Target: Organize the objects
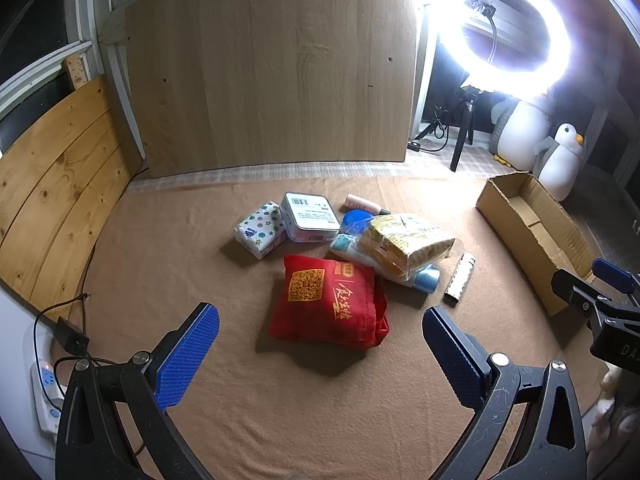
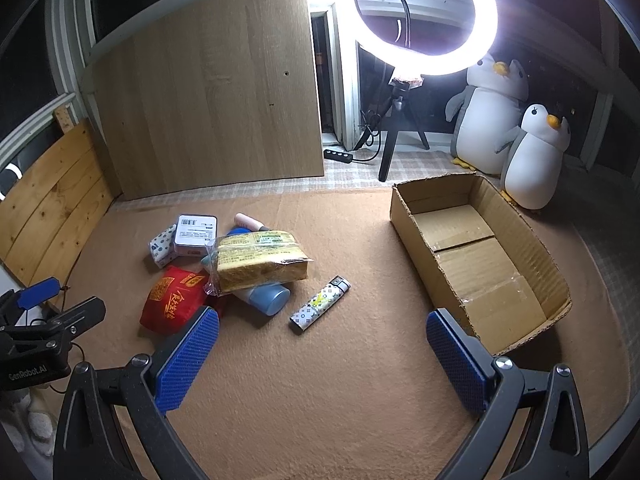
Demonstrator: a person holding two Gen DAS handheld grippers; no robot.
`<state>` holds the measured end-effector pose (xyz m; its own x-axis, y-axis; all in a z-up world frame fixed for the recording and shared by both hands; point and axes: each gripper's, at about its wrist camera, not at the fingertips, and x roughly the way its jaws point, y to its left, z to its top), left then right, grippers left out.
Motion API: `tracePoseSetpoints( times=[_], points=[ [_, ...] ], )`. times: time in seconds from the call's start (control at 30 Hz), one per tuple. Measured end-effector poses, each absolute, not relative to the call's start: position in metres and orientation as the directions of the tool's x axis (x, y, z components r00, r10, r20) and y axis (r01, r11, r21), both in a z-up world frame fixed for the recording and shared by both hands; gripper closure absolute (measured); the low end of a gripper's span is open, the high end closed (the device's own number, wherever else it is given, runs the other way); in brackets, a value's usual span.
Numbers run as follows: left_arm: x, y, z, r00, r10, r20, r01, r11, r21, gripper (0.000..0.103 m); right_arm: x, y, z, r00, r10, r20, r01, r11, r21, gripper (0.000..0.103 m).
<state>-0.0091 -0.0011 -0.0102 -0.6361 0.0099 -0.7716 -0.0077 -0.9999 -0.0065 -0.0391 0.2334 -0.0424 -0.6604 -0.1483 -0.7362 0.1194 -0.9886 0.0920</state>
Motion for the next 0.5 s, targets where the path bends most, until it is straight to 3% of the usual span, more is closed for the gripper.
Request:
tracePoseSetpoints(
  times=[0.5],
  points=[
    [-0.0121,-0.0016,-0.0134,-0.632,0.002,-0.775,0.003,-1.0,-0.006,0.0,-0.0428,0.2393,-0.0481,-0.643,-0.126,-0.755,0.065,-0.992,0.11,0.0]
  ],
)
